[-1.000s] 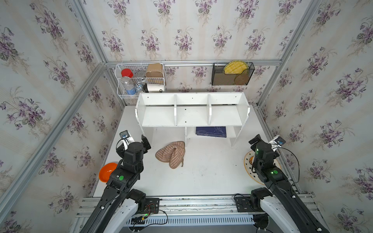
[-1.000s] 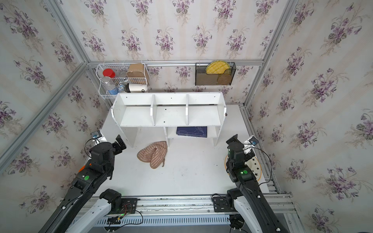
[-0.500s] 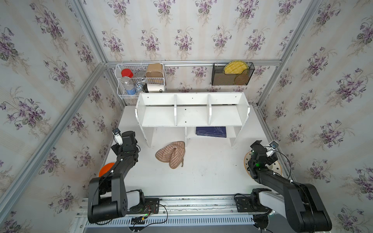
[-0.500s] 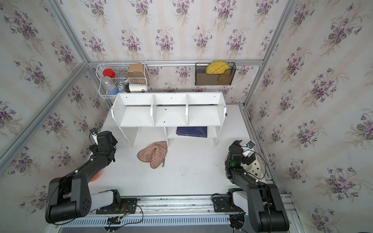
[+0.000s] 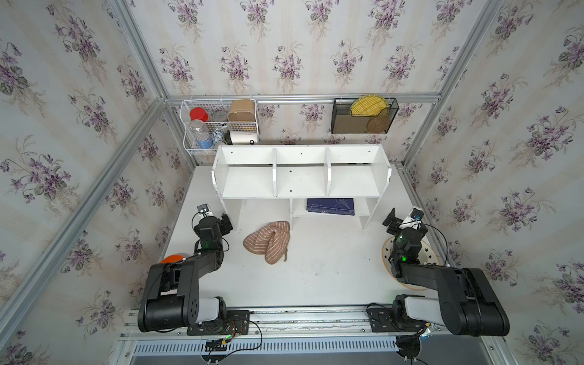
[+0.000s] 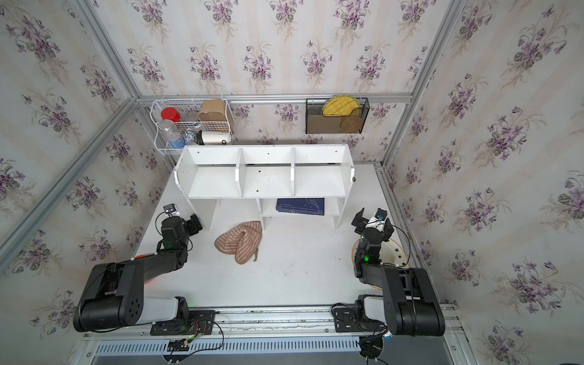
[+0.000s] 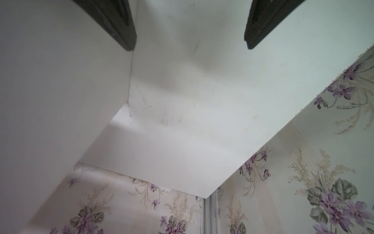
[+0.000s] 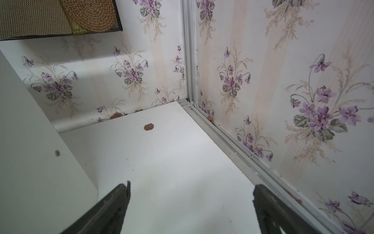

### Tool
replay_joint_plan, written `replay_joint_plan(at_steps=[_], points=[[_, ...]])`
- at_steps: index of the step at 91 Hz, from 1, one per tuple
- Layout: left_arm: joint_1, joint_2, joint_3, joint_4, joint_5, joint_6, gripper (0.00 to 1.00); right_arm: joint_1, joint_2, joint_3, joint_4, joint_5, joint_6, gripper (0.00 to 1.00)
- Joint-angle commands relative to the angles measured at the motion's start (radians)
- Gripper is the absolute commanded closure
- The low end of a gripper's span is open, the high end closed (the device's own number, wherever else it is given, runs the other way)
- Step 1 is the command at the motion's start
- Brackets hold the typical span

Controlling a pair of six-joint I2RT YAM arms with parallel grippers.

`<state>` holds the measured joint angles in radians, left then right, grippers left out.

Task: Wipe the bookshelf clean with a cloth
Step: Adjust the shelf at the center of the board.

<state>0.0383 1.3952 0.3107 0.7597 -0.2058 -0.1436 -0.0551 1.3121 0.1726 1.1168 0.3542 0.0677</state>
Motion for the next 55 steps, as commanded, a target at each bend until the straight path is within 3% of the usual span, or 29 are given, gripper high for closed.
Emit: replay_joint_plan(at_steps=[1,7,18,31,38,44,55], points=[[-0.045,0.097,-0.042,0.299,0.054,0.138,0.07,-0.099,0.019,0.035,-0.042,-0.240,0.059,0.00],[-0.047,0.175,-0.060,0.438,0.011,0.141,0.03,-0.122,0.036,0.060,-0.078,-0.307,0.063,0.00],[-0.048,0.089,-0.010,0.206,0.009,0.115,0.03,-0.121,-0.007,-0.009,0.012,-0.355,0.034,0.00],[-0.049,0.158,-0.003,0.307,0.026,0.142,0.03,0.015,-0.055,-0.120,0.178,-0.186,-0.064,0.00],[-0.049,0.126,0.030,0.192,0.024,0.128,0.03,0.067,-0.004,-0.036,0.087,-0.133,-0.112,0.00],[-0.049,0.138,0.034,0.211,0.026,0.136,0.03,0.069,0.042,0.045,-0.019,-0.134,-0.111,0.00],[-0.049,0.143,0.030,0.215,0.027,0.135,0.01,0.053,0.030,0.037,-0.033,-0.227,-0.120,0.00]])
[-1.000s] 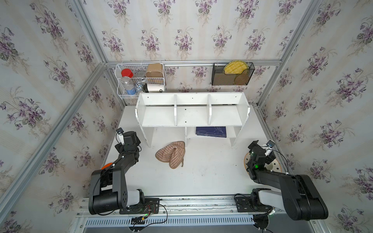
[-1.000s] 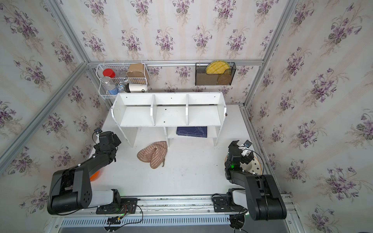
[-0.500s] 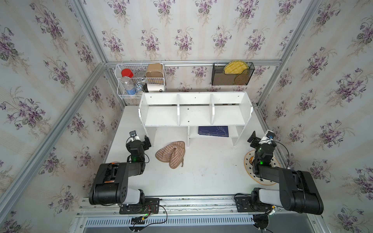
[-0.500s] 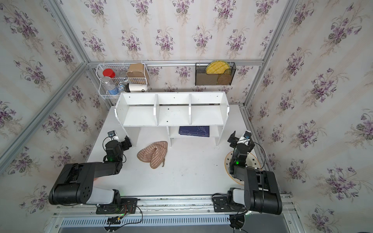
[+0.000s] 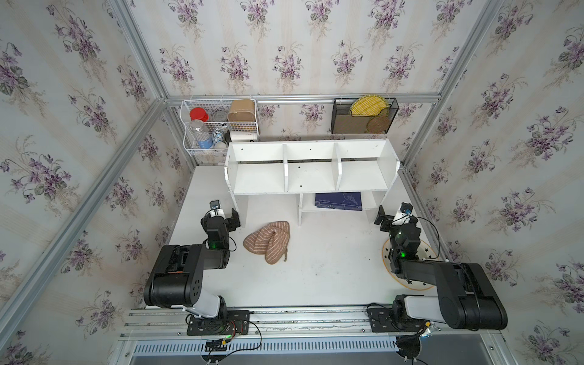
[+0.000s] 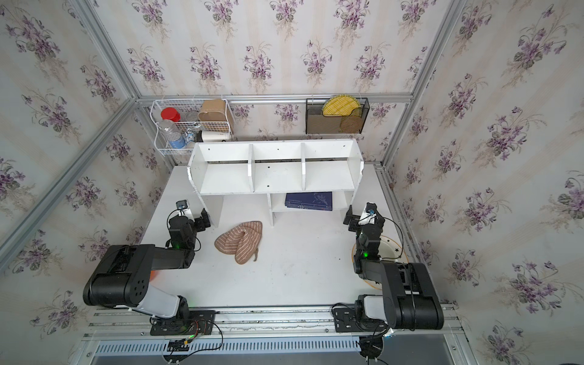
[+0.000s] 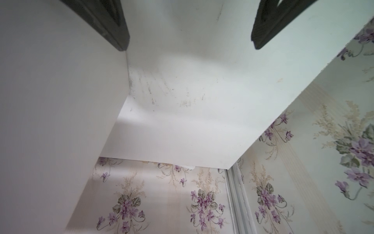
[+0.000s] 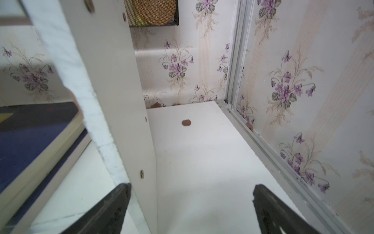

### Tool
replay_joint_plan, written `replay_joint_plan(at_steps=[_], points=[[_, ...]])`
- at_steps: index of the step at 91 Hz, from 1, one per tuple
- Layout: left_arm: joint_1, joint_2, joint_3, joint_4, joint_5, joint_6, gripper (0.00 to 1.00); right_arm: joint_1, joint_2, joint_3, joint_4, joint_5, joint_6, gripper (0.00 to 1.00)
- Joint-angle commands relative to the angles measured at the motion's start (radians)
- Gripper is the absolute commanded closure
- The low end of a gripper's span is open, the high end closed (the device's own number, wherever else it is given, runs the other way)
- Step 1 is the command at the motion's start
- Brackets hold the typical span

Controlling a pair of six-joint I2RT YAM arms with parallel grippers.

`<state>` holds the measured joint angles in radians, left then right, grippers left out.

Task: Wipe the bookshelf clean with a cloth
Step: Adjust the shelf at the center of the board.

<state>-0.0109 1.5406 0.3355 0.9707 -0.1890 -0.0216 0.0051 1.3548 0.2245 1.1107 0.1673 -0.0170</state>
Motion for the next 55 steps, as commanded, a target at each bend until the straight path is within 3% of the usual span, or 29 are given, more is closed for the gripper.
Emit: replay_joint_plan(at_steps=[1,19,30,39,48,55], points=[[0.000,-0.002,0.003,0.011,0.011,0.015,0.00,-0.008,-0.022,-0.025,-0.014,-0.042,-0.035,0.00],[0.000,0.003,-0.027,0.076,0.033,0.024,0.01,-0.009,-0.113,-0.249,0.333,0.035,-0.003,0.00],[-0.001,0.004,-0.073,0.161,0.003,0.013,0.01,-0.012,-0.129,-0.252,0.319,0.019,0.006,0.00],[0.000,0.006,-0.076,0.171,-0.005,0.011,0.01,-0.013,-0.153,-0.245,0.265,-0.073,0.058,0.00],[0.000,0.005,-0.067,0.154,-0.003,0.012,0.01,-0.009,0.024,-0.224,0.448,-0.153,0.062,0.00],[0.000,0.006,-0.064,0.149,-0.003,0.012,0.01,-0.002,0.257,-0.184,0.638,-0.187,0.048,0.00]])
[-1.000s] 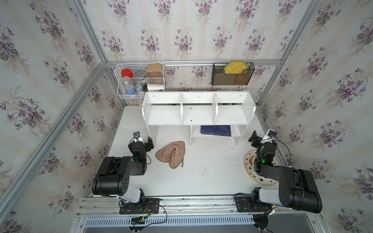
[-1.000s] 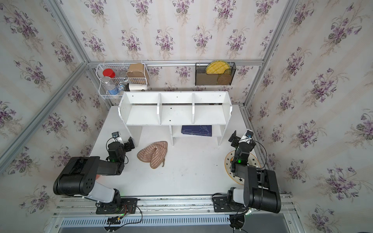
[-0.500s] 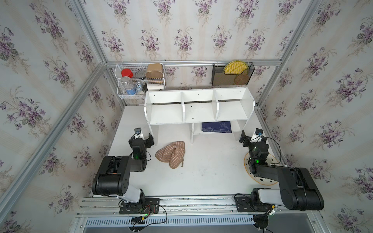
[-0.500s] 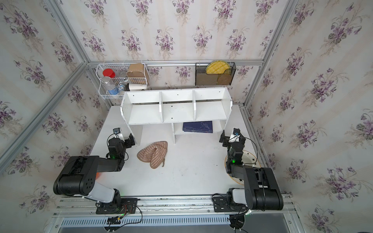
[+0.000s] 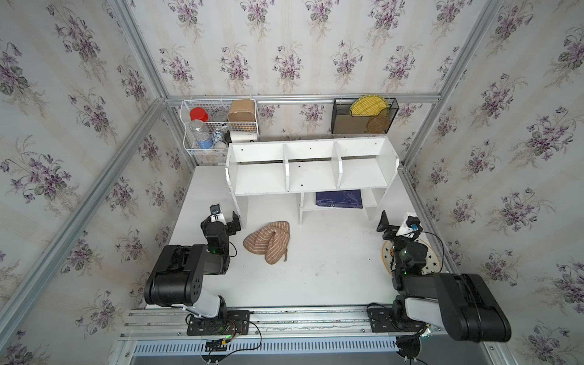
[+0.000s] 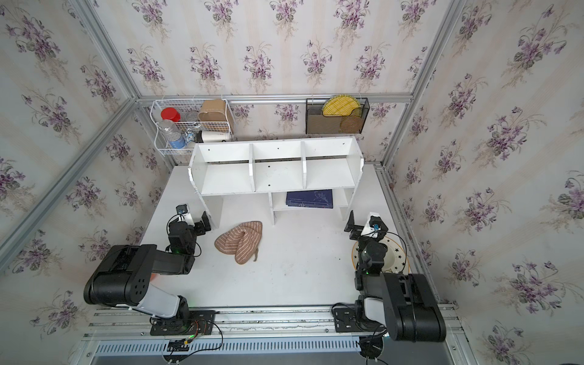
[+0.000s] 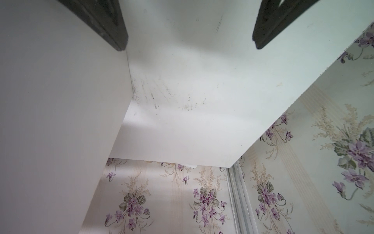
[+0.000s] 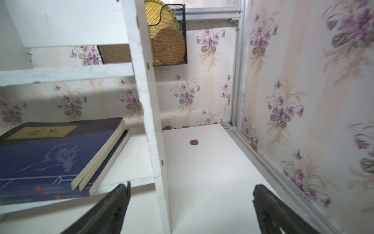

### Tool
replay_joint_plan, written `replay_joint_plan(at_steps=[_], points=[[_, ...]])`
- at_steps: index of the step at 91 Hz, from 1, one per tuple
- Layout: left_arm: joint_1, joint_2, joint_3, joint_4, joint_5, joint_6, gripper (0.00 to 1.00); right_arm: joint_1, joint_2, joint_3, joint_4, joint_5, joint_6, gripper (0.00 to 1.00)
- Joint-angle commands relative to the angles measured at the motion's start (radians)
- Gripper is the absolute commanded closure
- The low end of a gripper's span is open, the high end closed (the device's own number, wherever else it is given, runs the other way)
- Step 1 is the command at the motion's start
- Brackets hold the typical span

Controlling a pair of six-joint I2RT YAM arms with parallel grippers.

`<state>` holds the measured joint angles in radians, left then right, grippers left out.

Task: Wipe the bookshelf clean with a cloth
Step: Adjust the shelf at the center of the board, then reset both arms

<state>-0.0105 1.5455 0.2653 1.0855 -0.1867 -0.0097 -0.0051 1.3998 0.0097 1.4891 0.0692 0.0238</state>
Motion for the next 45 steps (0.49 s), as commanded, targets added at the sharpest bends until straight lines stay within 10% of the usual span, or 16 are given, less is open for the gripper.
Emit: replay_joint_plan(at_steps=[1,16,45], points=[[0.000,0.002,0.006,0.034,-0.005,0.000,0.01,0.008,0.211,0.036,0.255,-0.091,0.007,0.00],[0.000,-0.001,0.043,-0.035,0.008,0.006,0.01,0.010,0.118,0.197,-0.220,-0.046,0.025,0.00],[-0.022,0.003,0.095,-0.124,-0.007,0.031,0.01,0.049,0.142,0.099,0.020,0.165,0.050,0.00]])
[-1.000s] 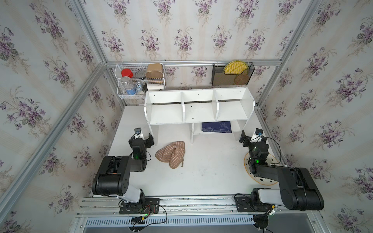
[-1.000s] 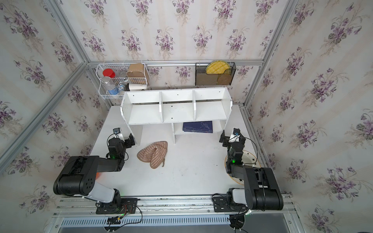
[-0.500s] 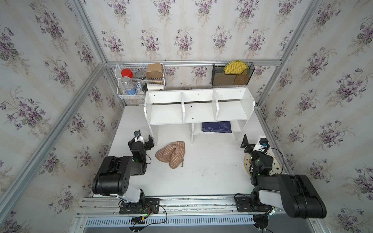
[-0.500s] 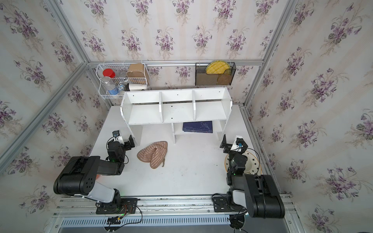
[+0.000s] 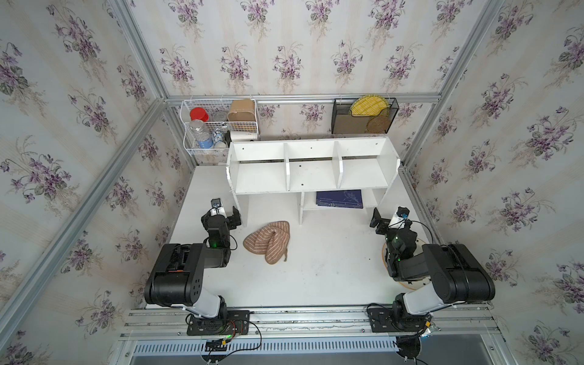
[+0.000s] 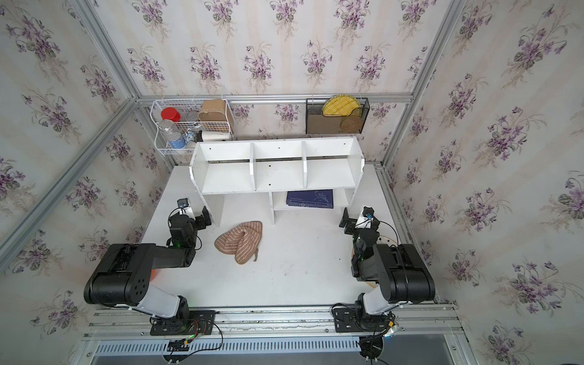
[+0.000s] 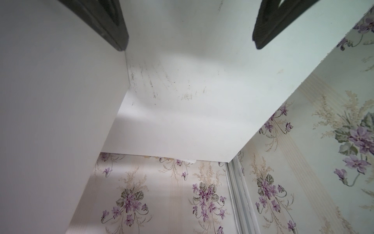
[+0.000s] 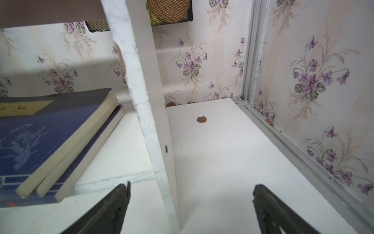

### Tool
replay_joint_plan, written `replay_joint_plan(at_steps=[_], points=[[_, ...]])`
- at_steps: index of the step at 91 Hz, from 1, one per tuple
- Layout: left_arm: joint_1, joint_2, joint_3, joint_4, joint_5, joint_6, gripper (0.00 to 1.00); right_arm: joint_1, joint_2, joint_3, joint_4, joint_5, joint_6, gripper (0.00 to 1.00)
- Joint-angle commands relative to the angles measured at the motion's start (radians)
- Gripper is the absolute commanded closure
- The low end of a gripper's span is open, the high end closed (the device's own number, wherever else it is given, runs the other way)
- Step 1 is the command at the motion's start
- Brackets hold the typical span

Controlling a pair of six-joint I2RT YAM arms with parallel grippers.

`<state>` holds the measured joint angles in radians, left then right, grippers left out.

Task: Wipe the bookshelf clean with a cloth
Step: Reset both arms

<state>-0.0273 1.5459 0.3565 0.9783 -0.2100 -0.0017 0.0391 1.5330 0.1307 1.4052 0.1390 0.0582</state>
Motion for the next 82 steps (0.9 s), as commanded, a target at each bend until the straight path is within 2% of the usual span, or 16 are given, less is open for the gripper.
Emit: replay_joint_plan(at_steps=[1,8,16,25,33,44,82], points=[[-0.005,0.003,0.004,-0.017,0.017,0.023,0.01,0.005,0.008,-0.022,0.102,0.093,0.015,0.00],[-0.006,0.004,0.007,-0.023,0.023,0.027,0.01,0.005,0.002,0.005,0.049,0.091,0.018,0.00],[-0.006,0.003,0.008,-0.023,0.023,0.027,0.01,0.005,0.004,0.069,-0.069,0.027,-0.005,0.00],[-0.007,0.004,0.008,-0.022,0.023,0.027,0.01,0.007,0.008,0.092,-0.119,-0.086,-0.051,0.00],[-0.012,0.006,0.013,-0.028,0.022,0.037,0.01,0.007,0.011,0.088,-0.110,-0.092,-0.054,0.00],[-0.013,0.006,0.025,-0.053,0.084,0.060,0.01,0.007,0.009,0.090,-0.118,-0.092,-0.054,0.00],[-0.013,0.006,0.027,-0.055,0.086,0.060,0.01,0.007,0.010,0.091,-0.117,-0.093,-0.054,0.00]])
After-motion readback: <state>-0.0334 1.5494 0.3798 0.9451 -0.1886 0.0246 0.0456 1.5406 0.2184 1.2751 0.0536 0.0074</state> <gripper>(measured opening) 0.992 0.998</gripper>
